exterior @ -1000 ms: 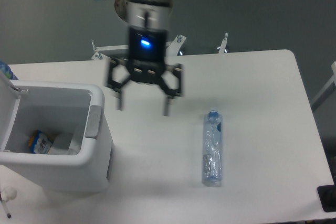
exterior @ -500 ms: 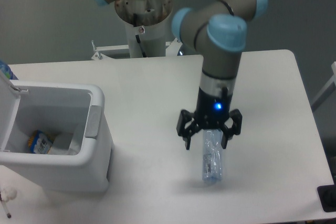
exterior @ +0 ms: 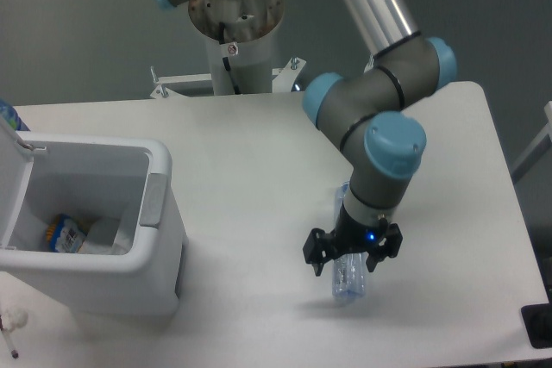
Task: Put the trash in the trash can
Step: 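Lower the gripper around the bottle's end and close it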
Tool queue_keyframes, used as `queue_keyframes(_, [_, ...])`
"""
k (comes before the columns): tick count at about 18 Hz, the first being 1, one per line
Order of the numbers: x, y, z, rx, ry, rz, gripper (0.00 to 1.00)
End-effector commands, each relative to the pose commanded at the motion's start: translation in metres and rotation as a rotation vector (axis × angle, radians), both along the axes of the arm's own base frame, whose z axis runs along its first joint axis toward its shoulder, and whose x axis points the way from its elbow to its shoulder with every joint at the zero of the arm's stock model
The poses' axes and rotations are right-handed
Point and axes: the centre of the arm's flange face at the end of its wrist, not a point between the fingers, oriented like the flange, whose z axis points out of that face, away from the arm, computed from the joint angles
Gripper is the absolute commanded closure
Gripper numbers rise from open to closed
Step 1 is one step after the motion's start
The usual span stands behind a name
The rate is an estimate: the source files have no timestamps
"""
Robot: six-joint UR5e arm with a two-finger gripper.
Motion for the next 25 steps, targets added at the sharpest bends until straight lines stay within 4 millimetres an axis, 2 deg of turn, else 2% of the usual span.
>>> queue_keyframes(8, [0.008,0.01,-0.032,-0.107,0.003,-0.071,0.0])
queue_keyframes(16, [0.002,0.02,-0.048,-0.137,0.022,-0.081,0.0])
queue_keyframes(18, [0.002,0.02,-0.048,-0.136,0.024,-0.081,0.13])
queue_keyframes(21, [0.003,0.021,-0.047,-0.129,0.018,-0.08,0.39])
queue_keyframes(25, [0.001,0.023,-0.038,-0.117,0.03,-0.073,0.64])
